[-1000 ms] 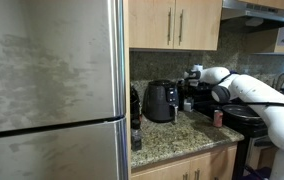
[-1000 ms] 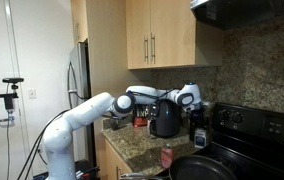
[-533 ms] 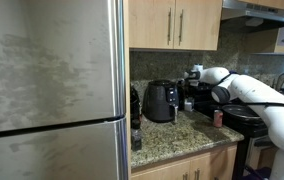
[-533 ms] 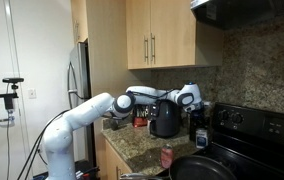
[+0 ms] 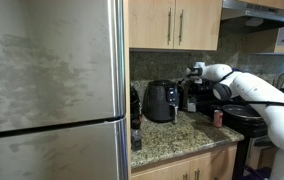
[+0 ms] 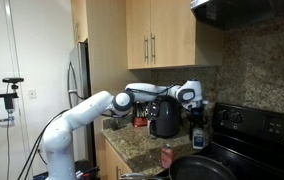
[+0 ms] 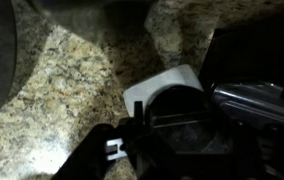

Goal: Slide the plastic bottle forward

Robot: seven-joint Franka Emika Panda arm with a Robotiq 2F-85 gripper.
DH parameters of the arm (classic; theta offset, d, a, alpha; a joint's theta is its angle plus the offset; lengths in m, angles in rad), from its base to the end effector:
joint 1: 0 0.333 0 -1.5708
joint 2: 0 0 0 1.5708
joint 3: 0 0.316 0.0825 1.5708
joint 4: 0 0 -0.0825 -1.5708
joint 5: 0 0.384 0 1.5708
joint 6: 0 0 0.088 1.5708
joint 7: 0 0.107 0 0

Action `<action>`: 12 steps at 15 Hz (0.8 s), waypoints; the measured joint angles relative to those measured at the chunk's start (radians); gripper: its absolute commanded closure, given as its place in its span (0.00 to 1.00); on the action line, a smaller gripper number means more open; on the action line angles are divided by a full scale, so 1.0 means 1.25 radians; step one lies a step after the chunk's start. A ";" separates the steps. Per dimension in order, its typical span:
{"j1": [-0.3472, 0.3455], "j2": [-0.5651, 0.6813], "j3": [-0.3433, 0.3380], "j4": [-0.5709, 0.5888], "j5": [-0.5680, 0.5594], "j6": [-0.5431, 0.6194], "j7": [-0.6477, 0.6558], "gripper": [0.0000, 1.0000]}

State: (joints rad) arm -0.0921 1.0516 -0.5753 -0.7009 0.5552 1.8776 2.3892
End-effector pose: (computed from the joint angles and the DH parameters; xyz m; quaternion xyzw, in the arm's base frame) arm 0.7702 -0.2513 0.3817 -0.1427 0.9834 -0.0364 0.1058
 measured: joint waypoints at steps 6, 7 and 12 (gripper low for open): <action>-0.011 -0.065 0.000 -0.061 -0.002 -0.097 -0.279 0.69; -0.006 -0.075 0.000 -0.083 -0.002 -0.098 -0.328 0.69; 0.061 -0.140 -0.002 -0.236 -0.021 -0.094 -0.555 0.69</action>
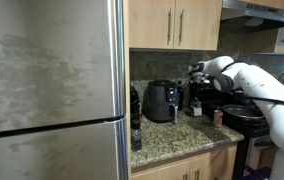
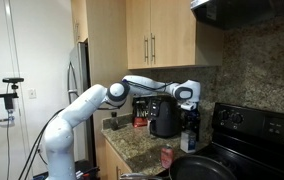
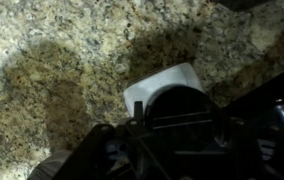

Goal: Slide the plastic bottle forward

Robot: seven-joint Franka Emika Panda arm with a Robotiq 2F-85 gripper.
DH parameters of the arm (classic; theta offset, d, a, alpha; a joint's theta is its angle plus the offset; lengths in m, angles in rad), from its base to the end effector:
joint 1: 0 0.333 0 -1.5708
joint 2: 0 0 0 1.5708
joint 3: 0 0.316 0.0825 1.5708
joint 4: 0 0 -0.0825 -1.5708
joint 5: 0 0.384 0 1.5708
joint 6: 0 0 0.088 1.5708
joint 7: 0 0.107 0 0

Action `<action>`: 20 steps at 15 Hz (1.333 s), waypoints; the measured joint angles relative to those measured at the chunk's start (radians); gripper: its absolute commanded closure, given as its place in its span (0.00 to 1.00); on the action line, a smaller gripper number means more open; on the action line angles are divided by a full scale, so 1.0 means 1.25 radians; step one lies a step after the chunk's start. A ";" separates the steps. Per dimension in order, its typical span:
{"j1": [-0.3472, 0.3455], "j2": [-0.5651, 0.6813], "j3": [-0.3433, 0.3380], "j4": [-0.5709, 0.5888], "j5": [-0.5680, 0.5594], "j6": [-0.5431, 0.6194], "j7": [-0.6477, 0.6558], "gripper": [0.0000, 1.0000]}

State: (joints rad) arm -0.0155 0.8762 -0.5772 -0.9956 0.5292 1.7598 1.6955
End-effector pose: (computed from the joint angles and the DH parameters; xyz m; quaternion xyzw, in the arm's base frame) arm 0.7269 -0.2417 0.3746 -0.4473 0.8933 0.0260 0.0344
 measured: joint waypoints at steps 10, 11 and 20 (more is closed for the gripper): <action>0.063 -0.260 0.122 -0.358 -0.187 0.032 -0.360 0.69; 0.052 -0.294 0.147 -0.398 -0.202 0.038 -0.373 0.69; 0.008 -0.413 0.217 -0.565 -0.214 0.073 -0.360 0.69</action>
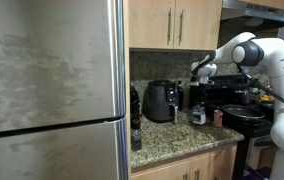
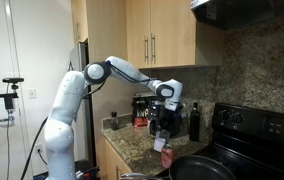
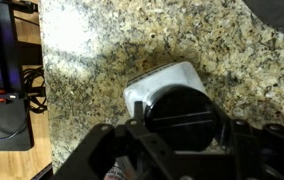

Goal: Slide the plastic bottle forward

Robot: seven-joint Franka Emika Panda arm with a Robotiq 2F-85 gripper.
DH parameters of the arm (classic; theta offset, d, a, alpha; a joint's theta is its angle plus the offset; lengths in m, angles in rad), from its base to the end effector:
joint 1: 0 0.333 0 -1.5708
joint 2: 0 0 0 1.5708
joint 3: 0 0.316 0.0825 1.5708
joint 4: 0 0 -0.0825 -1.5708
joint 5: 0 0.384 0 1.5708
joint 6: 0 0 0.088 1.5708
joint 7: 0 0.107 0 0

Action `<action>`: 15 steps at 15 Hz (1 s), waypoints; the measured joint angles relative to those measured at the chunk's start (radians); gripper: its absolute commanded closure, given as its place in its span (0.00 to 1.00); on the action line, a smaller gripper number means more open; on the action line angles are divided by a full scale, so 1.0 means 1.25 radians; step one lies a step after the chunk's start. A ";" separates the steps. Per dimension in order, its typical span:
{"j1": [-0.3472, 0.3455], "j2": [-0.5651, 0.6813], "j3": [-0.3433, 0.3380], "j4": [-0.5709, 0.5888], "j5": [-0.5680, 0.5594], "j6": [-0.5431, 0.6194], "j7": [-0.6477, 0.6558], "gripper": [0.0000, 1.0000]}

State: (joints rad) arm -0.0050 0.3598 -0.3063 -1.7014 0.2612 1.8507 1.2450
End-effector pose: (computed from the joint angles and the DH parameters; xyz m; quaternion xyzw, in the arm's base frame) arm 0.6108 -0.1578 0.3783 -0.6759 0.7278 0.1148 0.0178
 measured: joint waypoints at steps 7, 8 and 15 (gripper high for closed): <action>-0.025 0.007 0.052 -0.003 -0.060 -0.049 -0.052 0.69; -0.027 0.002 0.054 -0.010 -0.064 -0.049 -0.075 0.69; -0.050 -0.090 0.060 -0.143 -0.081 -0.046 -0.329 0.69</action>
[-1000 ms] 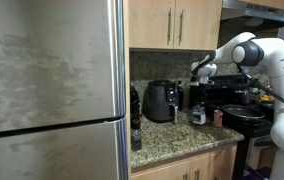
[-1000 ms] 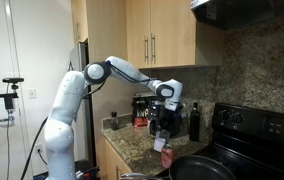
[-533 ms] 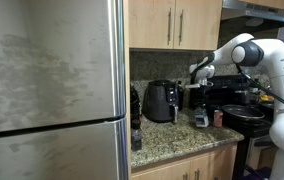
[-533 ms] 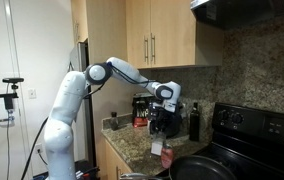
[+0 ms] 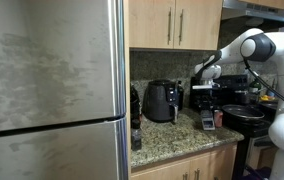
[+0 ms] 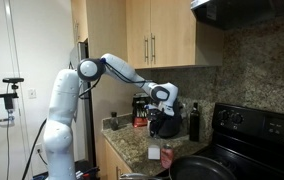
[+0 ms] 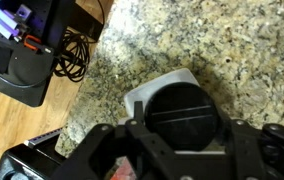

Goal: Slide the plastic bottle forward

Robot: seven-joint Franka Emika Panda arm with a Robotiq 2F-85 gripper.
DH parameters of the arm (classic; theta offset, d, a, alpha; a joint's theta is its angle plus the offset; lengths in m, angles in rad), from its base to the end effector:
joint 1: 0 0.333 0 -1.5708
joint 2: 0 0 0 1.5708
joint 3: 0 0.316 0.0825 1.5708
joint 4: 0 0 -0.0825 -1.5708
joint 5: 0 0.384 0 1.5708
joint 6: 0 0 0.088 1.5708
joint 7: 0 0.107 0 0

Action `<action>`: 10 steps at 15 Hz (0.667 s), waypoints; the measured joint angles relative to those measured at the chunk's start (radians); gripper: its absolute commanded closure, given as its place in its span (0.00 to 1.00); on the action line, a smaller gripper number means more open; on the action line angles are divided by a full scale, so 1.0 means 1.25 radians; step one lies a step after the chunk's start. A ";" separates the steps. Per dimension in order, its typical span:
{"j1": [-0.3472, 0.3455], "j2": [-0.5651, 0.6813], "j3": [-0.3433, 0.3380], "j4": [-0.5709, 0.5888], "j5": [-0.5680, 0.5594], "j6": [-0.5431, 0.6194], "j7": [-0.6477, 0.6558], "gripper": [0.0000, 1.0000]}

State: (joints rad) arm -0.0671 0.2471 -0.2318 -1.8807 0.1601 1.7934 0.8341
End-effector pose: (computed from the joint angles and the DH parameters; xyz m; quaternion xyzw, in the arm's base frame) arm 0.5552 -0.1512 0.3601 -0.8145 0.5552 0.1684 0.0014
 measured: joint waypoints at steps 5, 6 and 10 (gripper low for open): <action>-0.036 -0.098 -0.005 -0.132 -0.047 -0.004 -0.135 0.69; -0.045 -0.112 -0.008 -0.149 -0.051 -0.004 -0.149 0.69; -0.079 -0.143 -0.019 -0.190 -0.042 0.031 -0.158 0.69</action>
State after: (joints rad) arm -0.1653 0.0686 -0.2551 -2.1186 0.1071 1.8319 0.6364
